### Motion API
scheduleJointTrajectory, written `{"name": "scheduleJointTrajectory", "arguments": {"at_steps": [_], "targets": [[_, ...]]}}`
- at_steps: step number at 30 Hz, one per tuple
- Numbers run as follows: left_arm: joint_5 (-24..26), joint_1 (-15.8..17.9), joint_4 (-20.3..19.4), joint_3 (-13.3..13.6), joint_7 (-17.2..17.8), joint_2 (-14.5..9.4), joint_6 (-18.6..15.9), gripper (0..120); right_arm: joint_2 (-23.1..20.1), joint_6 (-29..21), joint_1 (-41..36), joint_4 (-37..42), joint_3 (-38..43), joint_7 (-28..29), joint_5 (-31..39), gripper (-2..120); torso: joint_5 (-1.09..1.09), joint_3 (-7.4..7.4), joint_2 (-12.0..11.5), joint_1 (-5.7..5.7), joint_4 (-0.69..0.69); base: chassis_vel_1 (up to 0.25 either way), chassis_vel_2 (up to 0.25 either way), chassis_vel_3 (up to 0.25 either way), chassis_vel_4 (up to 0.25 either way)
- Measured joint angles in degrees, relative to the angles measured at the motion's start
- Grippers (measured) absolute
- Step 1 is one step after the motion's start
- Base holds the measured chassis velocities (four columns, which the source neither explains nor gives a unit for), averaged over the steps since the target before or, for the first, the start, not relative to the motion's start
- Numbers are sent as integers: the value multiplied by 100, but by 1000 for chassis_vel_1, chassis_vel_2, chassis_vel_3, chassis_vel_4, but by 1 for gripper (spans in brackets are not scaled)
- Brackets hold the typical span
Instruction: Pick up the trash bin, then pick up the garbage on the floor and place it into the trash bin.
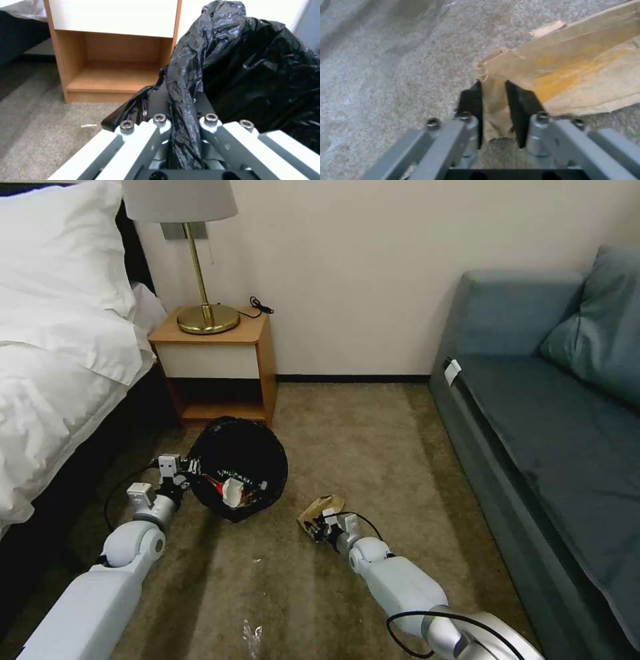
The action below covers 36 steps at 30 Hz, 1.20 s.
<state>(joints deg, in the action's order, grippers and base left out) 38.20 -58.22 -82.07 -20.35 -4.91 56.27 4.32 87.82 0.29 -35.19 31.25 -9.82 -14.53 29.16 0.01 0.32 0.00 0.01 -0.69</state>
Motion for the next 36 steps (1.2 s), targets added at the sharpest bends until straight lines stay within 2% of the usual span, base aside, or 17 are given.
{"name": "scheduleJointTrajectory", "arguments": {"at_steps": [2,4,24,26,36], "targets": [[5,-1,4,-2,-8,-4,0,4,7,-3,-4,-8,1,-9,0,1,0,0,0,0,0,0,0,0,0],[5,-2,5,-4,-11,-4,0,4,7,-4,-4,-9,2,-9,0,0,-1,0,0,0,-1,0,0,0,0],[-10,-2,93,-32,-27,37,24,4,-143,-13,-62,367,164,-17,16,0,0,1,0,0,-2,0,0,0,0],[-14,-2,96,-63,-21,37,33,4,-392,-95,-116,957,185,-14,137,0,0,1,0,0,-1,0,0,0,0],[-21,-7,102,-96,-13,52,63,4,-729,-263,-166,1707,419,61,273,0,-1,0,0,0,-1,0,0,0,0]]}}
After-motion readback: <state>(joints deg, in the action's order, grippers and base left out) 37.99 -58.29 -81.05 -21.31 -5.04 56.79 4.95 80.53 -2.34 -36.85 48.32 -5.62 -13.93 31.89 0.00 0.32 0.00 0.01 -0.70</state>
